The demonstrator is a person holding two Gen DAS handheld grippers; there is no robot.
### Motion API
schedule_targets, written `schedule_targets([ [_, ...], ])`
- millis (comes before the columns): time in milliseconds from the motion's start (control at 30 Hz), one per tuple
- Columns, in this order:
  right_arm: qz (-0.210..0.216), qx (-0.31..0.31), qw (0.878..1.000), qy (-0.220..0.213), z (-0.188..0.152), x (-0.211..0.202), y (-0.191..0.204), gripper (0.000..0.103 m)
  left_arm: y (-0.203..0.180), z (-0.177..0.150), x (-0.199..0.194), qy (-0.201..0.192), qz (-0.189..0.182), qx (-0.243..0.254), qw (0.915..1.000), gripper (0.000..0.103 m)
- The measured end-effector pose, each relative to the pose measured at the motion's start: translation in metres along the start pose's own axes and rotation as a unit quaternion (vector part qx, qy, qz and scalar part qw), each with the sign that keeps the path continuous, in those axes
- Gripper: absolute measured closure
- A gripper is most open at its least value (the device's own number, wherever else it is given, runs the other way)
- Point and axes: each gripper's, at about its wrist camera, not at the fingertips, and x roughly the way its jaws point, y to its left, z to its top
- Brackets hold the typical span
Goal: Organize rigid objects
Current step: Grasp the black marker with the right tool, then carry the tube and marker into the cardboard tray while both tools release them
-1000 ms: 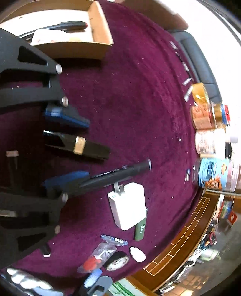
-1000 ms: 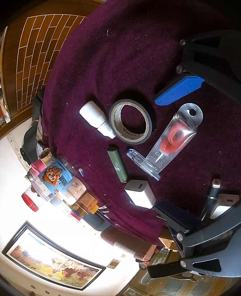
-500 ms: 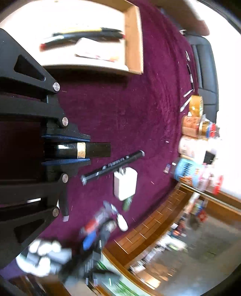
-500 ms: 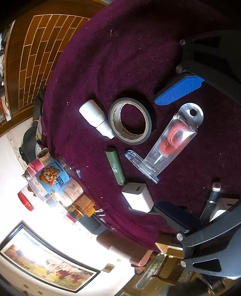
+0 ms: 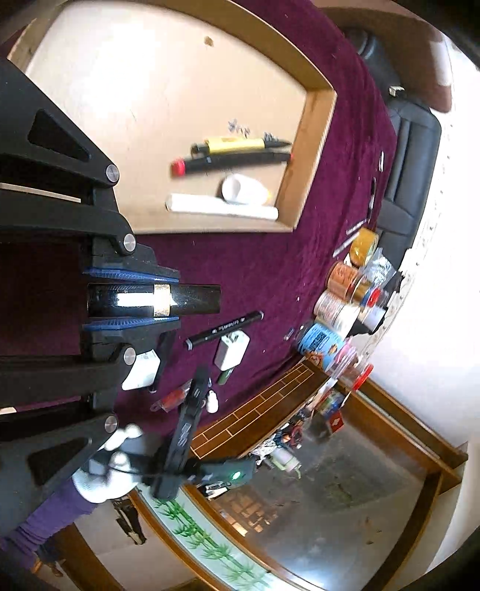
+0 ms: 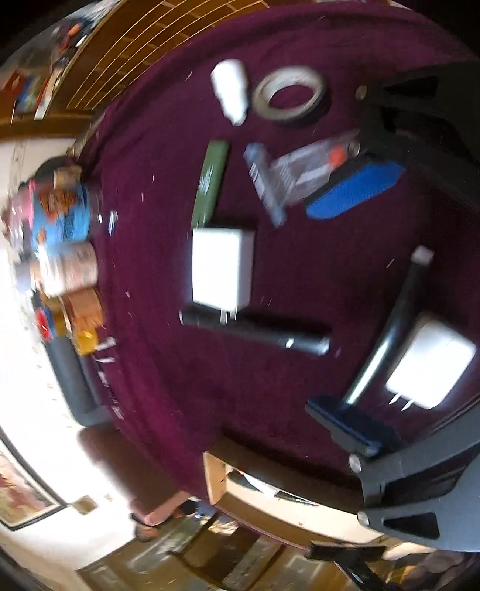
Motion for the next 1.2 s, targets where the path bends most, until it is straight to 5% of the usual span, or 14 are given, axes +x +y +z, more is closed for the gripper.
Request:
schedule_targets([
  [67,0.004,0.004,1.000,0.029,0.010,0.021,0.010,0.036,0.009,-0.002,-0.006,-0.005,0.004,-0.006,1.0000,0.089],
  [133,-0.007,0.015,0.999,0.049,0.018,0.040,0.016,0.045,0.019,-0.003,-0.010,-0.009,0.005,-0.014,0.9999,0.089],
  [333,-0.060,0.029,0.997,0.035,0.038,0.065,0.034,0.046,0.049,-0.003,-0.022,-0.019,0.013,-0.042,0.9989,0.089],
  [467,-0.113,0.004,0.993,0.023,0.041,0.070,0.044,0.091,0.065,-0.004,-0.029,-0.024,0.018,-0.056,0.9980,0.089],
  [567,-0.104,0.019,0.994,0.018,0.042,0.063,0.039,0.091,0.075,-0.006,-0.034,-0.025,0.020,-0.065,0.9974,0.089],
  [900,0.089,0.046,0.995,-0.005,0.040,0.001,0.076,0.091,0.097,0.022,-0.040,-0.025,0.075,-0.056,0.9953,0.089],
  [1033,0.169,0.046,0.984,0.038,0.041,0.019,0.119,0.090,0.115,0.045,-0.026,-0.013,0.098,-0.065,0.9930,0.089],
  [1200,0.211,0.045,0.972,0.092,0.040,0.060,0.173,0.090,0.146,0.064,0.001,0.014,0.126,-0.087,0.9881,0.089],
])
